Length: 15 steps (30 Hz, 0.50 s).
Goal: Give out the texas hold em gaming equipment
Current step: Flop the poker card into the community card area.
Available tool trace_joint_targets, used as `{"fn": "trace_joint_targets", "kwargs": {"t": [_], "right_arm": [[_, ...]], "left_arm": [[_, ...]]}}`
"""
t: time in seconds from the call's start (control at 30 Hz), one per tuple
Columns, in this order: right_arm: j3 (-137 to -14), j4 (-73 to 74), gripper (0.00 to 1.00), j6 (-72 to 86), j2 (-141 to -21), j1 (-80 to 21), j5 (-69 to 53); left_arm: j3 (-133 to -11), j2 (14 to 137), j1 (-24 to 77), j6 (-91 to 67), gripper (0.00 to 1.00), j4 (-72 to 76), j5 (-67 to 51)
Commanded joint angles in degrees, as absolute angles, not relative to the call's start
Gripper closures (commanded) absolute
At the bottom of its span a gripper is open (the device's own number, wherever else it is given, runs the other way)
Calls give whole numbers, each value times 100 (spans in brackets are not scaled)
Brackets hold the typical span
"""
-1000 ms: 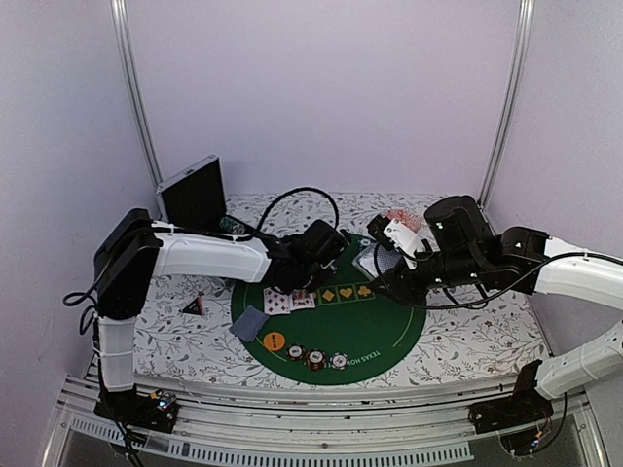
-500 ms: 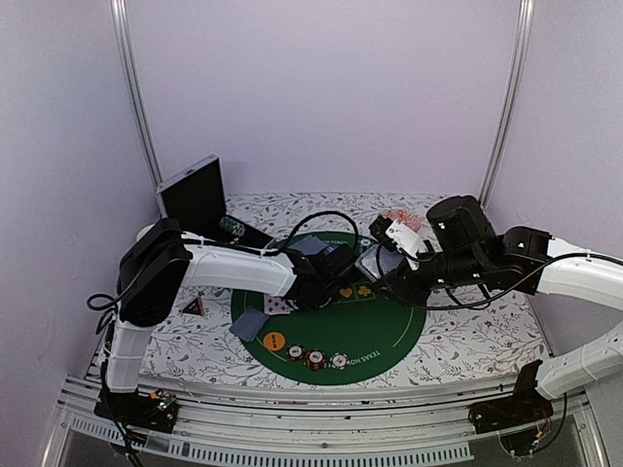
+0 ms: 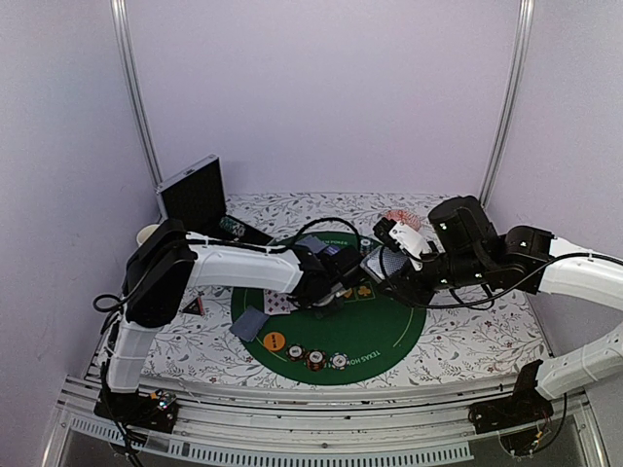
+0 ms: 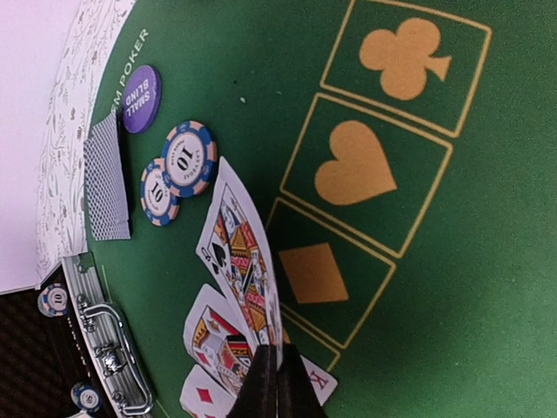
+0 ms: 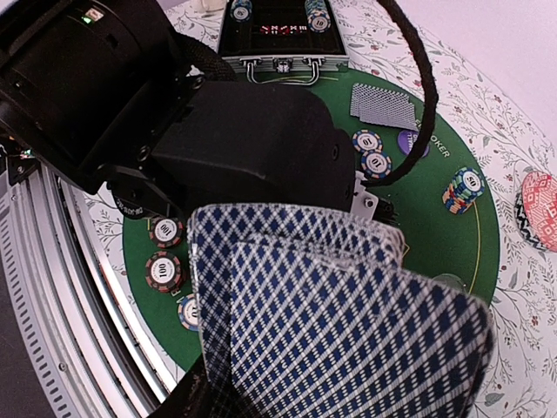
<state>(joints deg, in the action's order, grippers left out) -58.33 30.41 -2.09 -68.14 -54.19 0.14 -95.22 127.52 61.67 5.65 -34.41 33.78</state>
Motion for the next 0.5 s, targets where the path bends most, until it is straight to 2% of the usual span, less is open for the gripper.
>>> {"fn": "trace_joint_targets", "kwargs": {"t": [0.0,0.47], "right_arm": [[-5768,2777,55,-151,-6689,-5418,-18],[-5778,2777,55,-174,-6725,-5418,-35]], "left_arm": [[-9688,12881,6372,316,100,-3762,2939],[-10153,13196,6401,-7,100,-4113,2470]]}}
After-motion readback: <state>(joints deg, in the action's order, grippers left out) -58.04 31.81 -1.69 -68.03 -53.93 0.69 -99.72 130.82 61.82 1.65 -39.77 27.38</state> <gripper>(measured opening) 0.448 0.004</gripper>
